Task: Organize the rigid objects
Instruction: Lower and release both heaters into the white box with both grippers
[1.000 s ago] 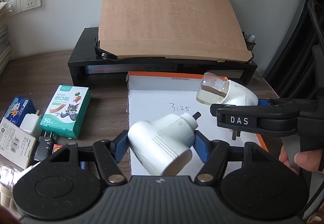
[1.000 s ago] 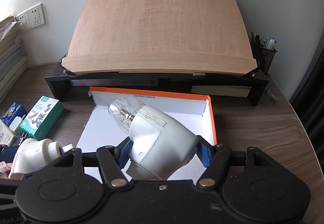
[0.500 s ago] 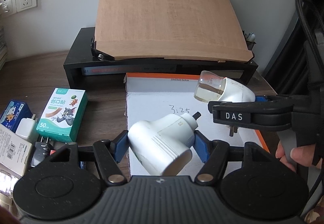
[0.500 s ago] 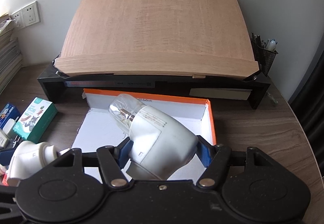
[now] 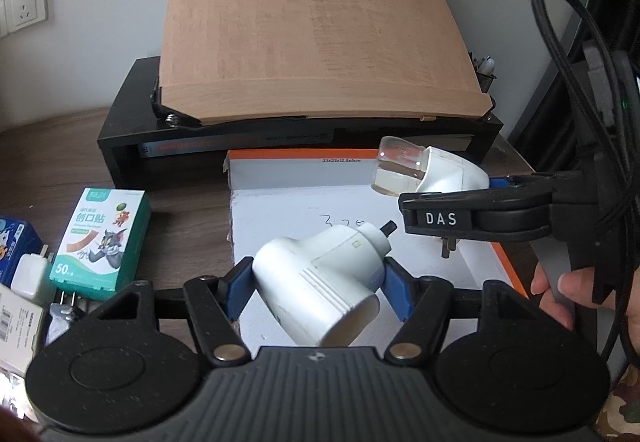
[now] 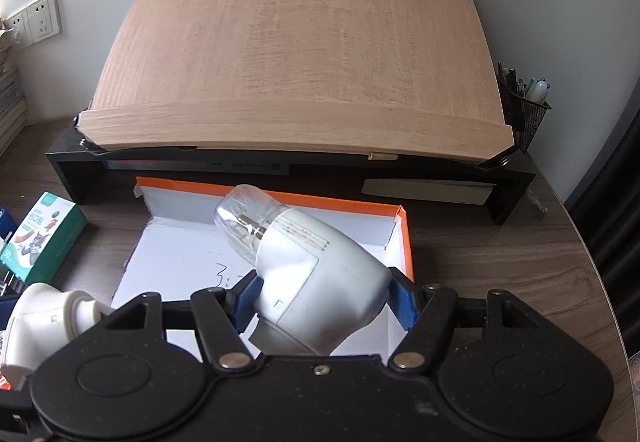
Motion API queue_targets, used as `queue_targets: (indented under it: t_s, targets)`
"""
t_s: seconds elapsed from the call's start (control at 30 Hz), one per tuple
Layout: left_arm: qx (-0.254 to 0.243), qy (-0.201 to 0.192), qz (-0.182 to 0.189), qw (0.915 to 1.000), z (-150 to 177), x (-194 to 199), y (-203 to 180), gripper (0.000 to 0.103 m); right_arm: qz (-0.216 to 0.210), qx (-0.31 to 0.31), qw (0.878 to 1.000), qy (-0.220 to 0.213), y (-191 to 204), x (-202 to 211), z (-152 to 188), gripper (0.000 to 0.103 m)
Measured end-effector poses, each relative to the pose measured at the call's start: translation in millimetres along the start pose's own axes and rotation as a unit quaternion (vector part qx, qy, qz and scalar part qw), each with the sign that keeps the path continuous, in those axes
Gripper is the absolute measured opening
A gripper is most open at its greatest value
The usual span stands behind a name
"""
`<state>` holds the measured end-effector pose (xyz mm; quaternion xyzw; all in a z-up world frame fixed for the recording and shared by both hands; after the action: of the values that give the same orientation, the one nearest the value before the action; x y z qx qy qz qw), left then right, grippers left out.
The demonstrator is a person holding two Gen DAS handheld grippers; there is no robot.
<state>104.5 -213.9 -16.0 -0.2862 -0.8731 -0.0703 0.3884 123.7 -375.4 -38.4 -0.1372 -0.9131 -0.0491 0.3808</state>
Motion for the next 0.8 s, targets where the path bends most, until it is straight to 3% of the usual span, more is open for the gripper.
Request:
queue_targets:
  t_s: [0.37,0.8]
  targets:
    - [-0.008,0.006,0.013,0.9999,-6,-18,-3,0.068,0.003,-0.007,1.0,0.005,-7,-9,-7,0.08]
    - [-0.019,0.018,0.041,0.9988,-5,-32,-19,0.068,0.026,-0.038,0.995,-0.088,-30,66,-9,0.081]
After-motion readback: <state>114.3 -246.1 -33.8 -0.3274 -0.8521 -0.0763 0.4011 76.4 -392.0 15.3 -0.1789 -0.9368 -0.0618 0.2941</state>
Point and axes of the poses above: each gripper's, at about its wrist camera, not at the fingertips, and x roughly against the way its jaws point, y to its left, z to its underside, the point moved 1 cm from there along -x, roughly the way its jaws point, and after that the axes turned 3 degrees about -x, right-handed, at the moved point
